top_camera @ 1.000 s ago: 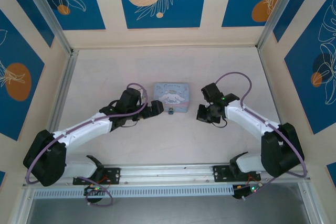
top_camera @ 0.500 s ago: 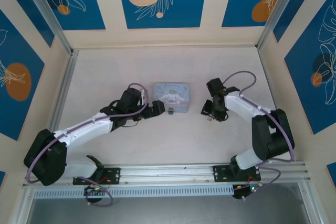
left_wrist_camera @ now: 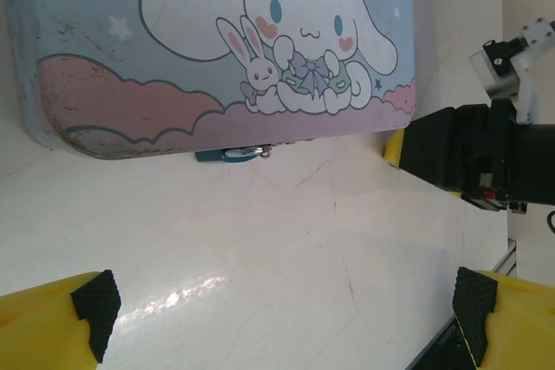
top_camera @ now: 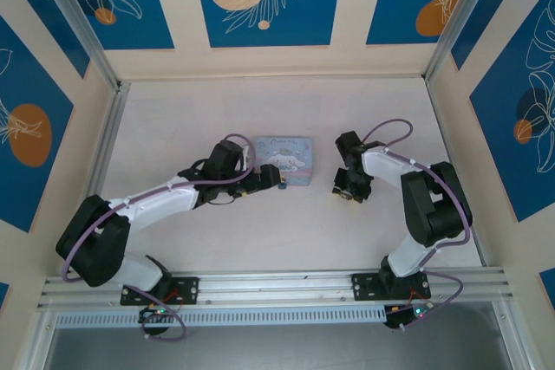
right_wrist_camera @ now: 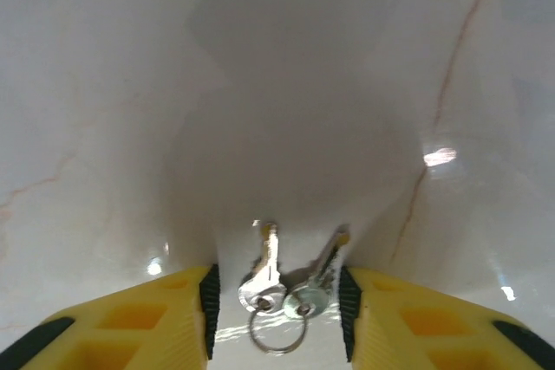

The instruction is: Unlock the padlock with the key

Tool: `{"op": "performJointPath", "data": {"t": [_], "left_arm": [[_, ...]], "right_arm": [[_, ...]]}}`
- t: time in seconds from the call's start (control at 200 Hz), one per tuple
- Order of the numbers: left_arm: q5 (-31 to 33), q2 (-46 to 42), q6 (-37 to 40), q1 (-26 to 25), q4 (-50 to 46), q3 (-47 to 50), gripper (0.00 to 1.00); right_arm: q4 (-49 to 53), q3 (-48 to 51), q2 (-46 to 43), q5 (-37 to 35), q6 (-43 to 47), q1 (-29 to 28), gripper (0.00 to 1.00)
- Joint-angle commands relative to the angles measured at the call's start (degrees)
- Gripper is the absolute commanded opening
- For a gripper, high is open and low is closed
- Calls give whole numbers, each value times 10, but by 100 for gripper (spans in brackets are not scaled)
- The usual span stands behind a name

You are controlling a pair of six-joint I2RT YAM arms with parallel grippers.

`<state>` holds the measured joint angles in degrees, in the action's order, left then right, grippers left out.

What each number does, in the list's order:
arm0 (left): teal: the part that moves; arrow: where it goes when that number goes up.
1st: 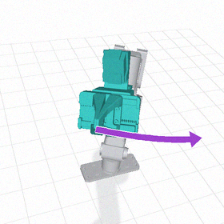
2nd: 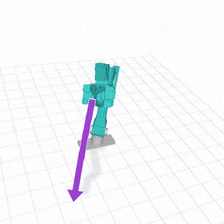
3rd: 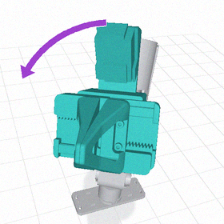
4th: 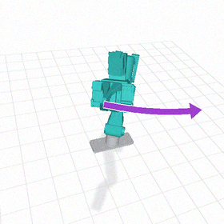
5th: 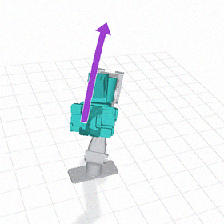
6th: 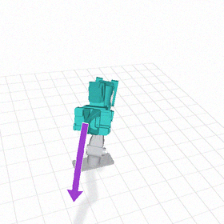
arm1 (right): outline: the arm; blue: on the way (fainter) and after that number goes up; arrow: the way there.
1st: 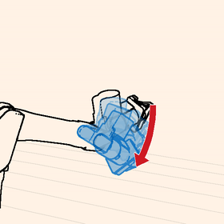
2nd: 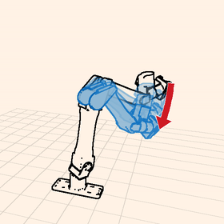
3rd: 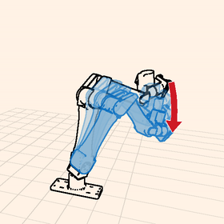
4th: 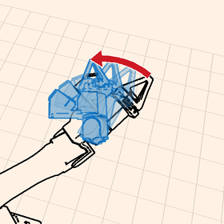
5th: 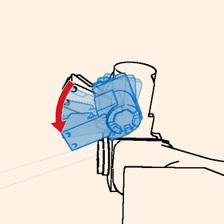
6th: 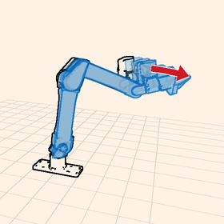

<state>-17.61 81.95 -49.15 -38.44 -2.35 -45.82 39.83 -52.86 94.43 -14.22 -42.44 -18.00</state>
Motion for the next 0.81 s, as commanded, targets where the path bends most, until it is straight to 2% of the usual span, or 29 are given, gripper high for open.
{"op": "performJointPath", "data": {"t": [0.0, 0.38, 0.66, 0.69, 0.76, 0.8], "left_arm": [[-14, 3, 4, -7, 7, -17, 100], [3, -4, 10, -7, -13, -25, 100], [-9, -15, 8, -7, -11, -16, 100], [-13, -15, 8, -7, -9, -14, 100], [-20, -17, 5, -7, -9, -10, 100], [-22, -17, 5, -6, -13, -10, 100]], "right_arm": [[-1, 21, 3, 5, -6, -18, 36], [1, 76, -73, 8, -38, -96, 0], [32, 91, -176, 21, -119, -235, 0], [30, 92, -183, 26, -124, -249, 5], [31, 88, -194, 20, -142, -275, 43], [38, 88, -200, 12, -153, -279, 52]]}}
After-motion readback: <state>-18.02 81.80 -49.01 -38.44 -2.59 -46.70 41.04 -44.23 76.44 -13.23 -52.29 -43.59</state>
